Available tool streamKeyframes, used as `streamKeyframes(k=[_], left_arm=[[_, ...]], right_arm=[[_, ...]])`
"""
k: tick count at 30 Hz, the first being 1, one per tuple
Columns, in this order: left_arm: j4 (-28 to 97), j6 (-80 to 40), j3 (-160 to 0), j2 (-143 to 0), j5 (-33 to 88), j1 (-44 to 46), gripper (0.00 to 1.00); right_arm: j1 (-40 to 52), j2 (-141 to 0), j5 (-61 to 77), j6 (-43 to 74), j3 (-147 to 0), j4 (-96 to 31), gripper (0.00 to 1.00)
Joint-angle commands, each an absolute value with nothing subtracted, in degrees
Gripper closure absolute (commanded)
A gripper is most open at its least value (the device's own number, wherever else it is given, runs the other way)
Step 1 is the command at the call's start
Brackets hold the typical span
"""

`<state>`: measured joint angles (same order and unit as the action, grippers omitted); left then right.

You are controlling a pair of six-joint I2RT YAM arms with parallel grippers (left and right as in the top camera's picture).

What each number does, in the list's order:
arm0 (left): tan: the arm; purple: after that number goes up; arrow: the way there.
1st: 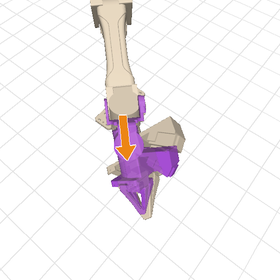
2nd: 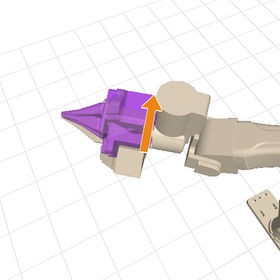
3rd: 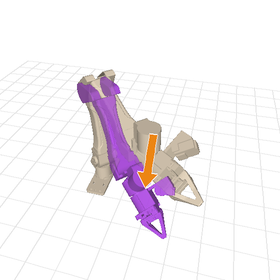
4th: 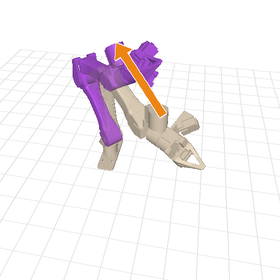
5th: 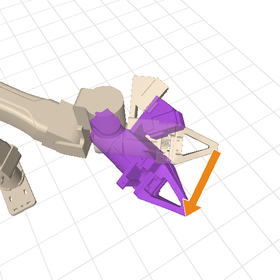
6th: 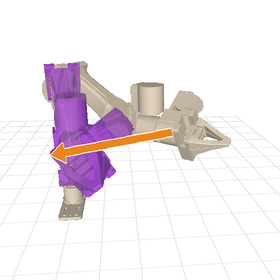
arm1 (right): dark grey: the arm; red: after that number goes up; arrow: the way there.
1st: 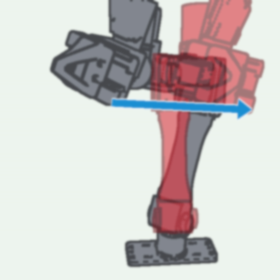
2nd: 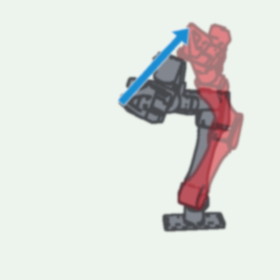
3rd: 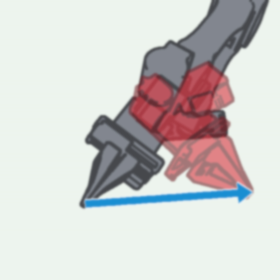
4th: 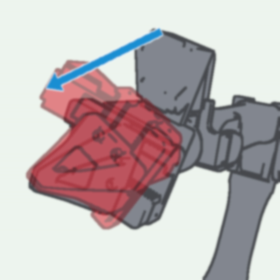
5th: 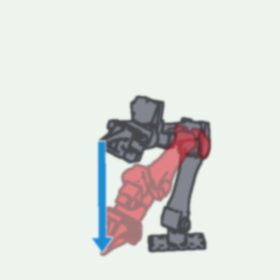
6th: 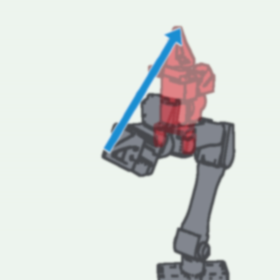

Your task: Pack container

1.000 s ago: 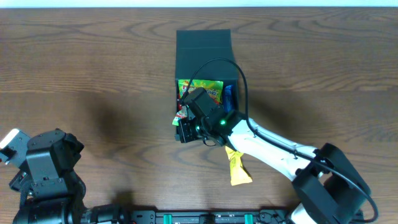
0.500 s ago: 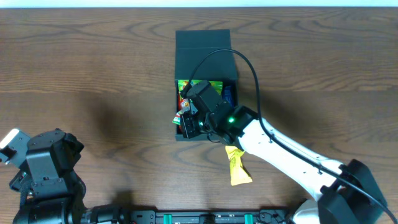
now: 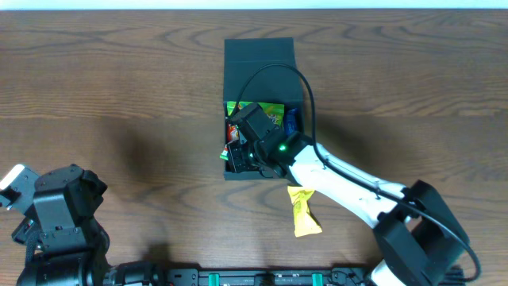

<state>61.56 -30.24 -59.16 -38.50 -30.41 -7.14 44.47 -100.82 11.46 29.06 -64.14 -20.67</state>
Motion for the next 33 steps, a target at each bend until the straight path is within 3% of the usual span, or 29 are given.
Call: streamKeyframes(k=[1, 10, 13, 18, 23, 26, 33], left_arm=[[61.8, -30.9, -59.7, -38.4, -31.0, -7.5, 0.05], [61.8, -30.9, -59.7, -38.4, -31.0, -7.5, 0.05], [61.8, -30.9, -59.7, -38.4, -31.0, -7.5, 0.05], [61.8, -30.9, -59.7, -38.4, -31.0, -7.5, 0.05], [61.8, -30.9, -59.7, -38.4, -31.0, -7.5, 0.05], [61.8, -30.9, -59.7, -38.4, -31.0, -7.5, 0.05], [61.8, -30.9, -59.7, -38.4, -31.0, -7.5, 0.05]], right_arm=[[44.1, -103.5, 10.4, 28.2, -64.8, -21.0, 0.98], [44.3, -105.0, 2.3, 27.9, -64.8, -28.6, 0.98], [44.3, -104.3, 5.2, 28.0, -64.8, -28.1, 0.99], [44.3, -97.9, 11.9, 28.0, -64.8, -24.4, 0.98], [43.5, -90.8, 7.1, 26.5, -64.8, -25.8, 0.98], [39.7, -89.9, -2.4, 25.3, -64.8, -29.6, 0.99], [31.1, -94.0, -2.7, 21.6, -64.8, -25.8, 0.98]])
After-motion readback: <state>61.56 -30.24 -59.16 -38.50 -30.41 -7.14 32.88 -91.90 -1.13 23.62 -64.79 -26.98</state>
